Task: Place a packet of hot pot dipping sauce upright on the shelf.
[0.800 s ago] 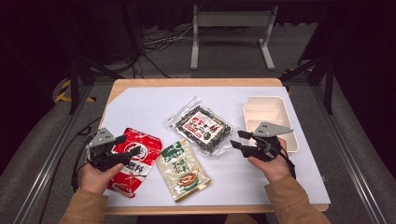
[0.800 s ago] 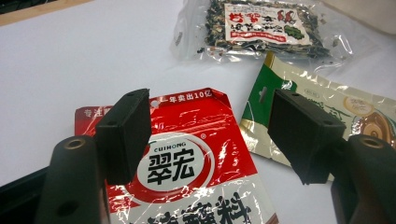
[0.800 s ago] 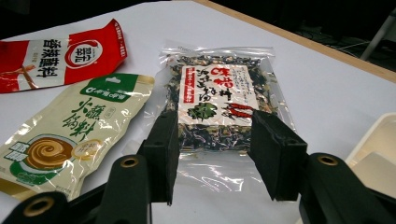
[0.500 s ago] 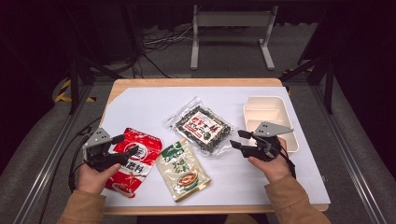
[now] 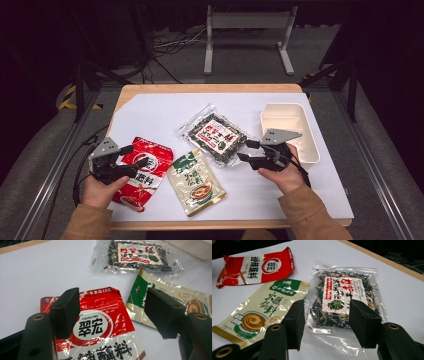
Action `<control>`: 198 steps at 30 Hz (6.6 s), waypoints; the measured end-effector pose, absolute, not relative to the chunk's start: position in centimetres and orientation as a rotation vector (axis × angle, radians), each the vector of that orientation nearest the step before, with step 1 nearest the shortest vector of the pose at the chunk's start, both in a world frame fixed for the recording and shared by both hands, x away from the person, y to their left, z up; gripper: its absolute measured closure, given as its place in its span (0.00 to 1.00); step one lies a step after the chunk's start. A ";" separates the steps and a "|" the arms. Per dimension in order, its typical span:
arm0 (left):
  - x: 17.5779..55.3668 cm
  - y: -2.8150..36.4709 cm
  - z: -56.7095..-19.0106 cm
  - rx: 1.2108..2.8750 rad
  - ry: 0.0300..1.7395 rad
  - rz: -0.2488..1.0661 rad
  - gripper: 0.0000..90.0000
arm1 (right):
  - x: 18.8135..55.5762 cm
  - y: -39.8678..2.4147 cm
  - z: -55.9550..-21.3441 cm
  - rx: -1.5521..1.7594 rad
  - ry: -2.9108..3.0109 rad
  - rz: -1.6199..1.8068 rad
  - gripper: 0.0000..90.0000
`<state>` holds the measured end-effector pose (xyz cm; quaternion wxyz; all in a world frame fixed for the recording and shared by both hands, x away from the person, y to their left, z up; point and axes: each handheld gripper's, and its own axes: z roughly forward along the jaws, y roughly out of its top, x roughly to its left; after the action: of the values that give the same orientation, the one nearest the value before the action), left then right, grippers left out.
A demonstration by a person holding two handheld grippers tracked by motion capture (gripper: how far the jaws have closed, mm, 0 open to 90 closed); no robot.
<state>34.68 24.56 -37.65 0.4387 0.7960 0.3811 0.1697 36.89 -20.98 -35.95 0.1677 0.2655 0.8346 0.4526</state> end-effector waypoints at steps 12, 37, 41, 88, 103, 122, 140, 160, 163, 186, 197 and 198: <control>34.4 24.6 -37.5 1.974 0.951 0.422 0.33 | 38.4 -17.9 -34.0 0.646 2.461 1.259 0.50; 33.6 25.4 -37.7 1.971 0.975 0.439 0.33 | 41.0 -11.8 -33.9 0.533 2.581 1.259 0.46; 33.4 25.6 -37.8 1.971 0.991 0.436 0.32 | 41.6 -10.8 -34.2 0.515 2.605 1.275 0.47; 34.1 24.8 -38.5 2.017 0.989 0.429 0.32 | 47.1 -4.3 -42.0 0.461 2.948 1.053 0.34; 34.1 24.6 -38.6 2.031 0.990 0.426 0.32 | 45.4 -4.9 -40.4 0.385 2.989 0.957 0.52; 34.2 24.5 -38.7 2.037 0.993 0.427 0.32 | 44.8 -4.9 -41.0 0.325 3.064 0.733 0.80; 34.1 24.7 -38.7 2.028 1.001 0.428 0.32 | 44.7 -4.8 -40.7 0.335 2.990 0.680 1.00; 34.1 24.9 -38.7 2.013 1.013 0.432 0.32 | 41.7 -7.1 -35.3 0.284 2.883 0.830 1.00; 34.1 25.0 -38.7 2.012 1.011 0.433 0.32 | 41.2 -7.6 -34.3 0.289 2.862 0.853 1.00; 34.4 25.0 -38.9 2.017 1.023 0.420 0.32 | 36.4 -11.1 -28.0 0.174 2.745 0.970 1.00; 34.4 25.2 -39.0 2.009 1.032 0.421 0.32 | 36.7 -12.3 -25.9 0.198 2.672 1.004 1.00; 34.4 25.3 -39.0 2.010 1.031 0.422 0.32 | 36.7 -12.5 -25.6 0.209 2.659 1.006 1.00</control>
<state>34.40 25.27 -39.00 0.4094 0.7979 0.4094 0.1676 36.73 -12.51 -25.62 0.1449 0.0725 0.9229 0.3493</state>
